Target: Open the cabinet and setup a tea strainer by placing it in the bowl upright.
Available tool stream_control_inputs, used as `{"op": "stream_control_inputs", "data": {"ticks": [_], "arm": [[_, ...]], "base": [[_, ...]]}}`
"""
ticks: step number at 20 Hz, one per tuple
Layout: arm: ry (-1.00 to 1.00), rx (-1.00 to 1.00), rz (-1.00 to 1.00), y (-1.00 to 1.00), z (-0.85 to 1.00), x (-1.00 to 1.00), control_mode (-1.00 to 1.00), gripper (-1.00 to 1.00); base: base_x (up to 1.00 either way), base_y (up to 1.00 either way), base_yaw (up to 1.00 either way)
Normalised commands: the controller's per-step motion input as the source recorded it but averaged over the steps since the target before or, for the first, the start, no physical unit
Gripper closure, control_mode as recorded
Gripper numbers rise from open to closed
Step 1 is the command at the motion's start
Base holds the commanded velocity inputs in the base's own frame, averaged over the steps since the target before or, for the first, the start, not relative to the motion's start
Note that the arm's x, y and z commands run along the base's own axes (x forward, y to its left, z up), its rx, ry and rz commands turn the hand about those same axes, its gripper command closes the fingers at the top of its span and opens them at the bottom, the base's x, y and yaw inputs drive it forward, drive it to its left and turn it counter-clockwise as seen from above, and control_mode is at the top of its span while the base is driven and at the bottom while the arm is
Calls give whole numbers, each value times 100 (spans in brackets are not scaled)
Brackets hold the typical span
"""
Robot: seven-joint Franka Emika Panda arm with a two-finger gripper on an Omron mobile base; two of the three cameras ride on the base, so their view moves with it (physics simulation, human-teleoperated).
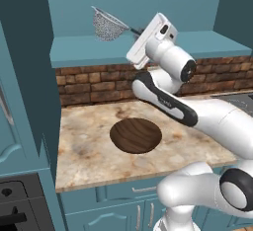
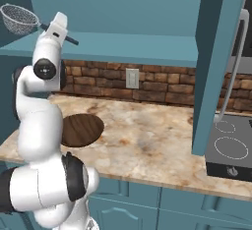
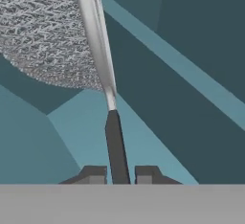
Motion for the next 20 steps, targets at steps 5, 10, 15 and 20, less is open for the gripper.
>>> {"op": "stream_control_inputs", "data": {"ticks": [5, 10, 15, 20], "arm": [[4, -8, -3, -19, 17, -100, -100, 100], [21, -9, -1, -7, 28, -100, -100, 100], [37, -10, -3, -4, 14, -95, -100, 100], [25, -12, 0, -5, -34, -48, -100, 100]], "base": [[0, 0, 0], [0, 0, 0], [0, 0, 0], [0, 0, 0]]}}
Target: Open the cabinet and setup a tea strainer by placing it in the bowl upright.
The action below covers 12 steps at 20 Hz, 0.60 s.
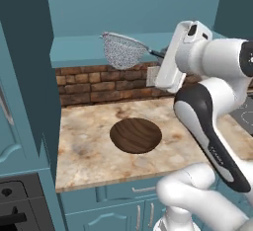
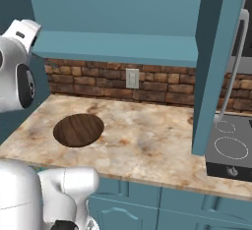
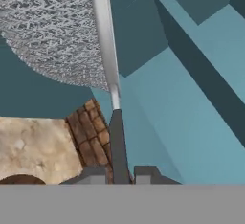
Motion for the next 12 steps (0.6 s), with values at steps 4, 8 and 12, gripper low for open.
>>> {"op": "stream_control_inputs", "data": {"ticks": [4, 8, 12], "arm": [[0, -5, 5, -37, -61, -48, -100, 100], [0, -5, 7, -43, -71, -51, -100, 100], [-3, -4, 13, -50, -60, -53, -100, 100]], "base": [[0, 0, 0], [0, 0, 0], [0, 0, 0]]}}
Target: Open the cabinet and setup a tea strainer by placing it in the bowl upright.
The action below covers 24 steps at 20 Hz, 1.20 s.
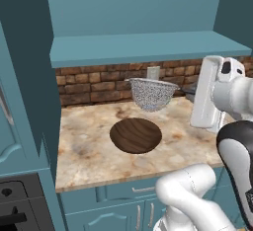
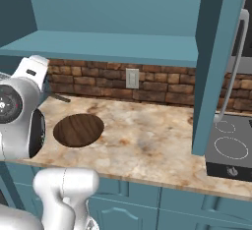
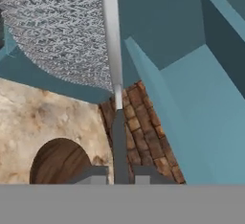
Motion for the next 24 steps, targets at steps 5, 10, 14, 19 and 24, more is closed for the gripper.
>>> {"op": "stream_control_inputs", "data": {"ticks": [5, 10, 14, 19, 24], "arm": [[0, -1, 15, -64, -58, -24, -100, 100], [0, -2, 9, -56, -42, 0, -100, 100], [-2, -3, 4, -43, -43, 0, -100, 100], [-10, 0, 6, -33, -60, 12, -100, 100], [-16, 0, 0, -2, -57, 38, -100, 100]], "base": [[0, 0, 0], [0, 0, 0], [0, 0, 0], [0, 0, 0], [0, 0, 0]]}}
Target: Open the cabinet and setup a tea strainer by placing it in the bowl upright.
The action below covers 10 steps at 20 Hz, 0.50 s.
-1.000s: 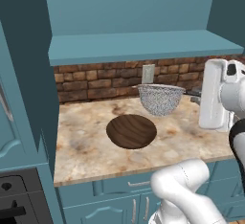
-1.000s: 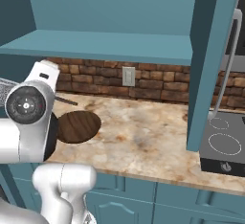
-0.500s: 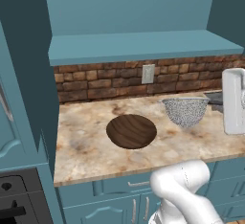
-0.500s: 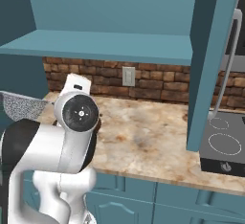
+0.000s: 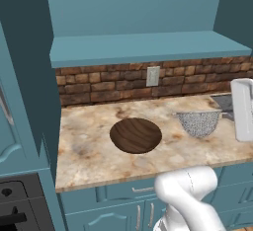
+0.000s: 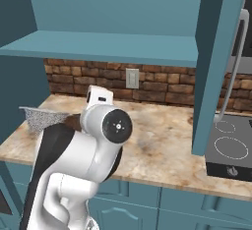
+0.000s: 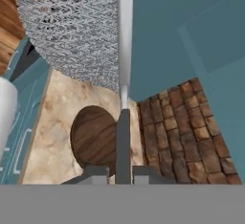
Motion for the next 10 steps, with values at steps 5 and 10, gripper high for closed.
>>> {"op": "stream_control_inputs", "data": {"ticks": [5, 10], "arm": [[-24, 0, 0, 0, -53, 52, -100, 100], [-27, 0, 0, 0, -58, 53, -100, 100]], "base": [[0, 0, 0], [0, 0, 0]]}}
